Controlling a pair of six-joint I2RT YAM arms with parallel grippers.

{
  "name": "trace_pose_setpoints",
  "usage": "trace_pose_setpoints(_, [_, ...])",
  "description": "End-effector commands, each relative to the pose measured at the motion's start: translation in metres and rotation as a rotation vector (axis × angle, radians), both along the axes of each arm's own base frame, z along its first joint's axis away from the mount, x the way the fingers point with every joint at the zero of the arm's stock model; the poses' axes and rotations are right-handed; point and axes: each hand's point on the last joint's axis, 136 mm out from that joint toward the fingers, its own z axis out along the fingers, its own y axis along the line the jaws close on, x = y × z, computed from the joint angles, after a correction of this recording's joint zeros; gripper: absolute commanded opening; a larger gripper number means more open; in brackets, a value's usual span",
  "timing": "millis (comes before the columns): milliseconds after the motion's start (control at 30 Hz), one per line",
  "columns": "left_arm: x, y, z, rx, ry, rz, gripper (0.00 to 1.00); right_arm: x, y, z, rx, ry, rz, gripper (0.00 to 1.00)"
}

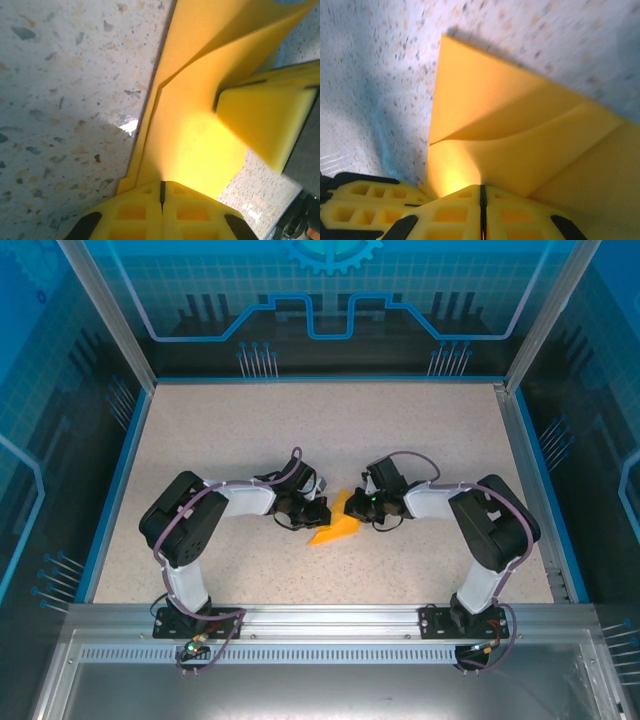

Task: Fold a paper plane with a square sheet of paper (pick it up from the middle)
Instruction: Fourth fold the wing at the center of the table.

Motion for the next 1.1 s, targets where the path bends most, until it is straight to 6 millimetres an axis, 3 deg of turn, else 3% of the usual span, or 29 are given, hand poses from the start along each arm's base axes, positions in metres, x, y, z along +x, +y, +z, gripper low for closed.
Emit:
trace_pose_setpoints(0, [-0.033,0.040,-0.050,0.221,0.133,0.009,0.00,0.017,-0.038,-0.016,-0.080,0.001,-0.101,0.09])
trace_pose_setpoints(267, [-0.032,0.038,-0.050,0.215,0.134,0.006,0.00,0.045,-0.079,-0.014,-0.108,-0.004,-0.193,0.09])
trace_pose_setpoints(400, [-0.032,0.037,-0.049,0.213,0.133,0.005,0.00,0.055,-0.092,0.004,-0.115,-0.046,-0.217,0.09])
trace_pose_setpoints(533, [-0.030,0.036,-0.046,0.207,0.128,0.006,0.00,0.052,-0.073,0.044,-0.103,-0.153,-0.151,0.10])
trace_pose_setpoints(633, [-0.030,0.036,-0.045,0.206,0.126,0.006,0.00,0.039,-0.048,0.058,-0.107,-0.190,-0.080,0.11])
trace_pose_setpoints(867, [-0.029,0.035,-0.043,0.203,0.121,0.008,0.00,0.016,0.006,0.033,-0.036,-0.116,0.004,0.10])
trace_pose_setpoints(967, [-0.029,0.035,-0.043,0.203,0.121,0.007,0.00,0.016,0.014,0.018,-0.014,-0.086,0.017,0.10])
trace_pose_setpoints(1067, [-0.029,0.036,-0.042,0.203,0.119,0.007,0.00,0.019,0.008,0.003,0.004,-0.051,0.013,0.10])
